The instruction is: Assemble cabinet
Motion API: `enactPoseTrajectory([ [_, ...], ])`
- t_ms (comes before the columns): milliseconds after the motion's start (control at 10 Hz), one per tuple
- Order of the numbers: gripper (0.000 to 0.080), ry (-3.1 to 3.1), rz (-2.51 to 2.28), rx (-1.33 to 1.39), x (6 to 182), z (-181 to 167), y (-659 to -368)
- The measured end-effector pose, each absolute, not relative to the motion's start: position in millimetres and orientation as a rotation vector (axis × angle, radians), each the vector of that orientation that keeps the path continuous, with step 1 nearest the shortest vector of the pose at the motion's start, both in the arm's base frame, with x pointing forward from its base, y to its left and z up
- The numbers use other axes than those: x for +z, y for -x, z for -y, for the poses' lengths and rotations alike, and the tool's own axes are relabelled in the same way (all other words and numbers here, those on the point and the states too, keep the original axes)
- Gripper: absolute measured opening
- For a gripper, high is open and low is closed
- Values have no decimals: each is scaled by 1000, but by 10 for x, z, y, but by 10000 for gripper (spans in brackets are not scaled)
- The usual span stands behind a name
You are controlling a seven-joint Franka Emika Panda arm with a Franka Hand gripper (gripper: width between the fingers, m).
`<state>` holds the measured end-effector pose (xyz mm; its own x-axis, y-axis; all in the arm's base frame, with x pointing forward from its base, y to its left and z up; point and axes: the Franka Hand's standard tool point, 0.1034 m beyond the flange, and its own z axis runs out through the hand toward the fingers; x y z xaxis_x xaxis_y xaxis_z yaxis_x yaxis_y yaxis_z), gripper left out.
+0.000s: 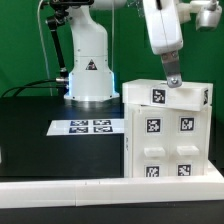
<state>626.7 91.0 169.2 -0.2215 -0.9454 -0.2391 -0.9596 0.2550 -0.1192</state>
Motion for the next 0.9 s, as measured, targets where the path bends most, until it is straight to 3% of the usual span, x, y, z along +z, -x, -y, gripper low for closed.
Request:
enactPoseTrajectory([
  [400, 796, 1746, -2229, 61, 1908, -941, -6385],
  [900, 796, 2042, -1978, 11, 1890, -962, -6385],
])
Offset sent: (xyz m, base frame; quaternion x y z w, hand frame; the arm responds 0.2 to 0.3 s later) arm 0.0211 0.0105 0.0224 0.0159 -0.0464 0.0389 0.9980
